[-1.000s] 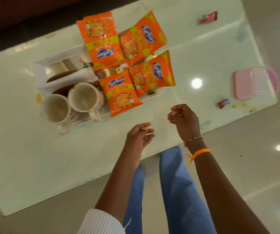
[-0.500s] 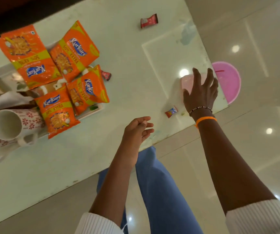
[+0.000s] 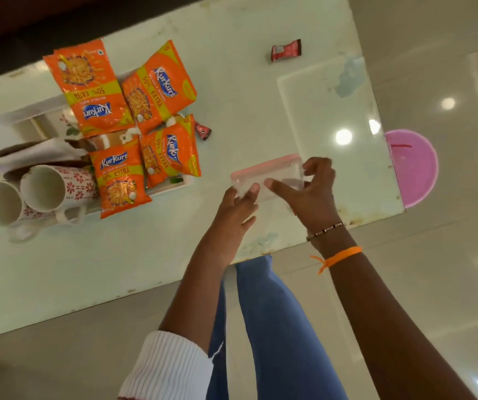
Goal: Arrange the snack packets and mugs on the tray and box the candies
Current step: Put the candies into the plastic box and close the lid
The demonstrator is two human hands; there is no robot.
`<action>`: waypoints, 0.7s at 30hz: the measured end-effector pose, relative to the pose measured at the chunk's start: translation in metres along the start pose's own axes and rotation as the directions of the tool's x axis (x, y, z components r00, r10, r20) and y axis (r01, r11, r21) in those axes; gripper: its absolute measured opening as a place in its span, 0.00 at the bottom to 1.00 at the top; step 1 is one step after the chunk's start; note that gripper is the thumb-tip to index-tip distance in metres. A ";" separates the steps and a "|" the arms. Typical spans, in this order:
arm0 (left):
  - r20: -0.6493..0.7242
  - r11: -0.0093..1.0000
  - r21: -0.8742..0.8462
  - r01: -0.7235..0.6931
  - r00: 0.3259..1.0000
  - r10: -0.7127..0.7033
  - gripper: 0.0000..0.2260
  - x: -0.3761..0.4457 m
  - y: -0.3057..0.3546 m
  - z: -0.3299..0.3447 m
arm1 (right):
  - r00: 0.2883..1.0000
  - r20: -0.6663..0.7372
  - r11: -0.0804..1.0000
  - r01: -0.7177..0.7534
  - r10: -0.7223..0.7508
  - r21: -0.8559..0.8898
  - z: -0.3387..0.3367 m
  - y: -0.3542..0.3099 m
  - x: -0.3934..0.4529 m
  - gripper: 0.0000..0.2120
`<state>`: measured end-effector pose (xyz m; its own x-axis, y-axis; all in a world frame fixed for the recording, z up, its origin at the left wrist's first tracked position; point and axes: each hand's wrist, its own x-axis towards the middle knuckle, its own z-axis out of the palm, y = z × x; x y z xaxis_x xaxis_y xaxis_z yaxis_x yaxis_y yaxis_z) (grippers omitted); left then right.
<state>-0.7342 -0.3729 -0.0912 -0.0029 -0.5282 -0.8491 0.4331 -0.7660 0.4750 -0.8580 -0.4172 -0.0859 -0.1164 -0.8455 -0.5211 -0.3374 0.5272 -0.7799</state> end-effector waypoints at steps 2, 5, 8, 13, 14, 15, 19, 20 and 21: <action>0.012 0.995 -0.072 -0.064 0.998 0.065 0.15 0.001 0.003 -0.010 | 0.994 0.097 0.999 -0.054 0.054 -0.007 0.006 0.003 -0.006 0.28; 0.025 0.991 -0.007 -0.134 0.991 0.134 0.20 0.001 0.003 -0.027 | 0.990 0.135 1.000 0.030 -0.029 -0.009 0.009 0.003 -0.007 0.26; 0.059 0.990 0.030 -0.139 0.989 0.137 0.20 0.002 0.003 -0.042 | 0.960 0.237 0.983 0.170 -0.149 -0.072 0.014 0.003 -0.007 0.13; 0.133 0.987 0.084 -0.138 0.983 0.126 0.13 0.000 0.008 -0.068 | 0.886 0.446 0.979 0.186 -0.129 -0.087 0.025 0.010 -0.013 0.11; 0.134 0.986 0.096 -0.136 0.983 0.123 0.12 -0.002 0.008 -0.073 | 0.869 0.477 0.972 0.208 -0.132 -0.110 0.027 0.011 -0.014 0.12; 0.125 0.986 0.102 -0.135 0.985 0.122 0.12 -0.004 0.007 -0.077 | 0.861 0.494 0.969 0.211 -0.123 -0.125 0.029 0.012 -0.015 0.12; 0.076 0.967 0.194 -0.164 0.986 0.151 0.22 -0.011 -0.008 -0.086 | 0.952 0.305 0.996 0.025 0.002 -0.085 0.037 0.016 -0.003 0.16; 0.062 0.951 0.254 -0.174 0.985 0.164 0.26 -0.013 -0.013 -0.086 | 0.970 0.241 0.991 0.012 0.019 -0.130 0.039 0.019 0.004 0.19; 0.052 0.935 0.302 -0.184 0.983 0.176 0.31 -0.014 -0.018 -0.086 | 0.980 0.194 0.984 -0.005 0.040 -0.179 0.041 0.022 0.011 0.21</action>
<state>-0.6640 -0.3202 -0.1078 0.0272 -0.6732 -0.7389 0.1333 -0.7302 0.6701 -0.8283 -0.4118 -0.1232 0.0540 -0.7911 -0.6093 -0.4984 0.5074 -0.7029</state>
